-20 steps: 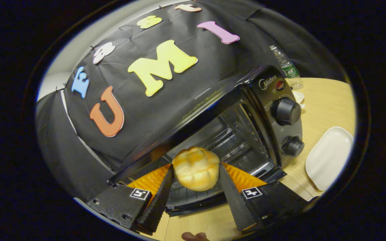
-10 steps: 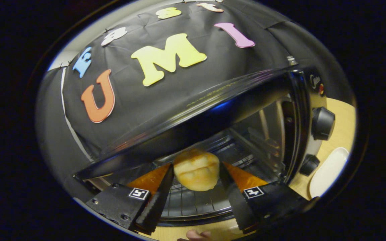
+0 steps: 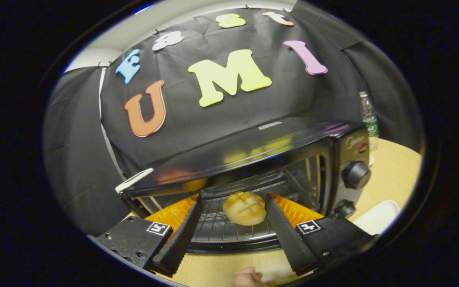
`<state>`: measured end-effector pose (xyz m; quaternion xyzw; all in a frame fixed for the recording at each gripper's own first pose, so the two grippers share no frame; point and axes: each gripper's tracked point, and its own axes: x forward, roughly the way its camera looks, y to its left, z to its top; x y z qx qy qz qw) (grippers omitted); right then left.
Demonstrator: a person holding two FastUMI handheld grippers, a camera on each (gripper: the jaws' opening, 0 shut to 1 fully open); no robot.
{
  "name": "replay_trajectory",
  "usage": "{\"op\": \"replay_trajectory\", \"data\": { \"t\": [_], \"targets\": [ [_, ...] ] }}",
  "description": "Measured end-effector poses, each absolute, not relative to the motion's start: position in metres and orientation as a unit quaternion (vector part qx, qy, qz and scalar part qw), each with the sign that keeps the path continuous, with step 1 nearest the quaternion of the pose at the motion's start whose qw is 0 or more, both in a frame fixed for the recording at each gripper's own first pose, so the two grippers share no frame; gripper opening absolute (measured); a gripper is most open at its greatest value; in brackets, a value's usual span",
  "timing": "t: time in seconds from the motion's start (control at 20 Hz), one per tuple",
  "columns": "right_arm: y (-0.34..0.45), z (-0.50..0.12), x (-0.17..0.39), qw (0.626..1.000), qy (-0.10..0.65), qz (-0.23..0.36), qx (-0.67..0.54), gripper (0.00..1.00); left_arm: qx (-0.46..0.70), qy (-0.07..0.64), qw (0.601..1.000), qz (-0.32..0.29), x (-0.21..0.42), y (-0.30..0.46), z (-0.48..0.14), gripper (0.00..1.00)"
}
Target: Open the electric oven with the left hand, put the food in, and close the electric oven.
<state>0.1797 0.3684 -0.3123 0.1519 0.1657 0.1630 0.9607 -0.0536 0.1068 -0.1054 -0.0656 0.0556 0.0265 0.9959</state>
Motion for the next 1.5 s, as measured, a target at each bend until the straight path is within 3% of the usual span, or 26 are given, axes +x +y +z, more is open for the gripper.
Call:
{"op": "replay_trajectory", "data": {
  "t": [0.05,0.1,0.2,0.25,0.3,0.35,0.55,0.9,0.95,1.05,1.1,1.5],
  "targets": [
    [0.363,-0.303,0.169,0.961,0.158,0.173,0.150,0.94,-0.065,0.059,0.996,0.024,-0.052,0.103,-0.108,0.93],
    [0.354,-0.296,0.159,0.962,0.150,0.175,0.147,1.00,-0.065,0.064,0.996,0.021,-0.051,0.098,-0.111,0.93],
    [0.336,-0.279,0.135,0.963,0.133,0.188,0.140,1.00,-0.059,0.076,0.995,0.013,-0.048,0.086,-0.119,0.93],
    [0.328,-0.272,0.125,0.964,0.129,0.193,0.130,0.93,-0.054,0.084,0.995,0.008,-0.046,0.079,-0.125,0.94],
    [0.318,-0.264,0.116,0.966,0.120,0.196,0.116,0.99,-0.047,0.092,0.995,0.005,-0.044,0.074,-0.131,0.93],
    [0.307,-0.255,0.112,0.970,0.108,0.195,0.101,0.92,-0.042,0.101,0.994,0.003,-0.042,0.070,-0.138,0.94],
    [0.270,-0.210,0.087,0.973,0.062,0.200,0.099,0.93,-0.026,0.132,0.991,-0.012,-0.032,0.048,-0.162,0.93],
    [0.183,-0.150,0.068,0.978,0.078,0.157,0.109,0.93,-0.022,0.200,0.978,-0.049,-0.012,0.004,-0.223,0.94],
    [0.170,-0.139,0.066,0.981,0.071,0.147,0.102,1.00,-0.020,0.211,0.976,-0.055,-0.010,-0.003,-0.232,0.94],
    [0.140,-0.121,0.066,0.988,0.057,0.121,0.078,0.99,-0.018,0.238,0.969,-0.068,-0.006,-0.017,-0.257,0.94],
    [0.130,-0.112,0.063,0.989,0.051,0.117,0.072,0.92,-0.019,0.252,0.965,-0.074,-0.004,-0.024,-0.269,0.94],
    [0.068,-0.056,0.041,0.996,0.019,0.078,0.035,0.93,-0.020,0.350,0.933,-0.088,0.002,-0.052,-0.350,0.94]
  ]
}}
